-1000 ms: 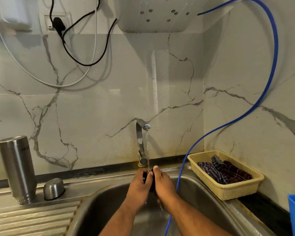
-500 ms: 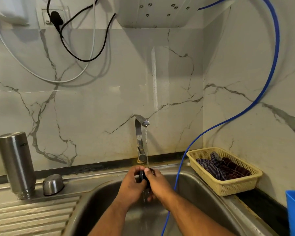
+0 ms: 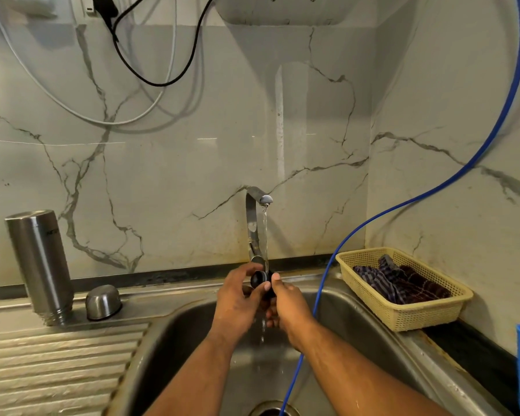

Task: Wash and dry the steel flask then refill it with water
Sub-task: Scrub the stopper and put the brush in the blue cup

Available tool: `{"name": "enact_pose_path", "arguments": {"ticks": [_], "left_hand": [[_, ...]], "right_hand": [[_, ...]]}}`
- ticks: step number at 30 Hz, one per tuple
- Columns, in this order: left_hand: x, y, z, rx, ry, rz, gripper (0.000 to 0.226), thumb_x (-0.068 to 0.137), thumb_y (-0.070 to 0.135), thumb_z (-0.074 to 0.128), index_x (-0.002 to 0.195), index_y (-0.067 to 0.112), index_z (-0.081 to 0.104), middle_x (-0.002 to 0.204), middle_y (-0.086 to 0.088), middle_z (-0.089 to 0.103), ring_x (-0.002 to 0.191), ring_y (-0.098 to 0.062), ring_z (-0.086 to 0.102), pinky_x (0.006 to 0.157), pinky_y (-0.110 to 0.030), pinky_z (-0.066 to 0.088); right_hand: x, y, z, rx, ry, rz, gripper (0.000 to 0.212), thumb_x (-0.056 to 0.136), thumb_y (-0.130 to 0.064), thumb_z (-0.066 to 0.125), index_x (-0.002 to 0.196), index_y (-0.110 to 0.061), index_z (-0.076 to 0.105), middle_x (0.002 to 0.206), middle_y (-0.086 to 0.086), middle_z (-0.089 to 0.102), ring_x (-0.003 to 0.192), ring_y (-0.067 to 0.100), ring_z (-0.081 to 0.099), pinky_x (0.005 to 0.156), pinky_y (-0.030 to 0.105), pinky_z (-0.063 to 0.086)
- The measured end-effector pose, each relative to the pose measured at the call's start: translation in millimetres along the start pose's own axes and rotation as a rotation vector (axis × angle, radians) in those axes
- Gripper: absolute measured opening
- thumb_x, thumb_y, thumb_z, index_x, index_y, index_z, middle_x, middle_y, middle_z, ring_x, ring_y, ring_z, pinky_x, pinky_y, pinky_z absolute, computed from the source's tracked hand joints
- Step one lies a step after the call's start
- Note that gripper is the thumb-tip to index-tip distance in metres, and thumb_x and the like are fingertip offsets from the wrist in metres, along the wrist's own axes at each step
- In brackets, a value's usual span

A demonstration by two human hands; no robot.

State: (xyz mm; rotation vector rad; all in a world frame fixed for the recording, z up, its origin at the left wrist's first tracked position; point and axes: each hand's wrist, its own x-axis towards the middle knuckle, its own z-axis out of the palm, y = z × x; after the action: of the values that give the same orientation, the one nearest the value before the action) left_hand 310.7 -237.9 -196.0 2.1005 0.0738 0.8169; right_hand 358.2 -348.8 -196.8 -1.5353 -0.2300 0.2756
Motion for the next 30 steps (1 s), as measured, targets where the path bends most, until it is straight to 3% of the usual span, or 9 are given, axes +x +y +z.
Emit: {"name": "enact_pose_path", "arguments": {"ticks": [3,6,8,12,15,19,22,25,30], "left_hand": [[1.0,0.0,-1.0,-0.009,-0.056,-0.023,0.036,0.091,0.025,0.074,0.119,0.043,0.061,0.120,0.022,0.055,0.105,-0.001,0.058,0.078,-0.009,0.045],[0.2,-3.1,-0.8,-0.003,-0.086,-0.031,0.039,0.089,0.020,0.076,0.120,0.039,0.063,0.118,0.019,0.059,0.105,-0.003,0.060,0.086,-0.015,0.049],[-1.6,-2.7,0.0,-0.012,-0.078,-0.056,0.031,0.091,0.022,0.074,0.116,0.036,0.062,0.111,0.019,0.062,0.101,-0.001,0.060,0.081,-0.010,0.048],[-4.0,1.1,1.9,-0.040,-0.020,-0.157,0.016,0.097,0.030,0.066,0.113,0.030,0.060,0.103,0.013,0.066,0.093,-0.001,0.062,0.067,-0.007,0.047],[-3.4,6.0,3.4,-0.059,0.001,-0.183,0.008,0.100,0.031,0.062,0.107,0.027,0.060,0.094,0.009,0.067,0.084,-0.005,0.065,0.062,-0.010,0.050],[-0.5,11.1,8.7,-0.147,0.026,-0.238,0.018,0.104,0.039,0.050,0.100,0.026,0.062,0.088,0.001,0.069,0.079,-0.017,0.068,0.068,-0.034,0.061],[1.0,7.9,8.4,-0.224,0.052,-0.275,0.025,0.106,0.041,0.045,0.098,0.028,0.065,0.088,0.000,0.070,0.080,-0.017,0.067,0.074,-0.036,0.057],[-0.9,5.2,4.6,-0.160,0.042,-0.245,0.024,0.105,0.044,0.046,0.101,0.027,0.063,0.087,0.003,0.069,0.081,-0.013,0.067,0.073,-0.031,0.057],[-2.7,4.5,-0.3,-0.066,-0.043,-0.166,0.024,0.099,0.051,0.053,0.117,0.035,0.055,0.091,0.005,0.071,0.073,-0.008,0.067,0.059,-0.018,0.049]], "right_hand": [[-1.4,1.4,-4.6,-0.069,0.010,0.040,0.053,0.109,-0.050,0.032,0.093,-0.014,0.067,0.072,0.006,0.062,0.058,0.016,0.055,0.051,0.028,0.044],[-1.6,1.3,-7.5,-0.122,0.010,0.074,0.059,0.108,-0.053,0.029,0.087,-0.012,0.067,0.065,0.006,0.062,0.052,0.016,0.055,0.048,0.027,0.043],[-1.5,1.9,-6.7,-0.160,0.025,0.065,0.056,0.107,-0.055,0.032,0.092,-0.015,0.067,0.068,0.007,0.065,0.056,0.017,0.059,0.049,0.027,0.045],[-0.7,2.9,0.3,-0.118,-0.017,0.023,0.042,0.103,-0.061,0.038,0.115,-0.028,0.061,0.098,0.007,0.071,0.081,0.021,0.068,0.054,0.027,0.052],[-3.8,-1.6,2.5,-0.104,-0.018,-0.009,0.045,0.103,-0.061,0.039,0.114,-0.026,0.064,0.091,0.005,0.070,0.070,0.017,0.064,0.055,0.027,0.051],[-6.4,-2.9,-0.5,-0.225,0.016,-0.145,0.046,0.100,-0.065,0.040,0.124,-0.031,0.061,0.095,-0.003,0.068,0.077,0.011,0.061,0.057,0.023,0.048],[-8.4,-3.5,0.5,-0.246,-0.022,-0.201,0.043,0.100,-0.062,0.043,0.131,-0.034,0.056,0.106,-0.003,0.070,0.082,0.010,0.061,0.059,0.022,0.048],[-8.6,-3.2,-3.2,-0.272,-0.038,-0.170,0.045,0.101,-0.062,0.042,0.127,-0.029,0.058,0.088,-0.003,0.066,0.070,0.010,0.060,0.051,0.018,0.047],[-7.8,-4.8,-4.8,-0.149,0.002,-0.022,0.060,0.101,-0.066,0.036,0.101,-0.015,0.069,0.072,0.001,0.063,0.055,0.012,0.054,0.047,0.024,0.044]]}}
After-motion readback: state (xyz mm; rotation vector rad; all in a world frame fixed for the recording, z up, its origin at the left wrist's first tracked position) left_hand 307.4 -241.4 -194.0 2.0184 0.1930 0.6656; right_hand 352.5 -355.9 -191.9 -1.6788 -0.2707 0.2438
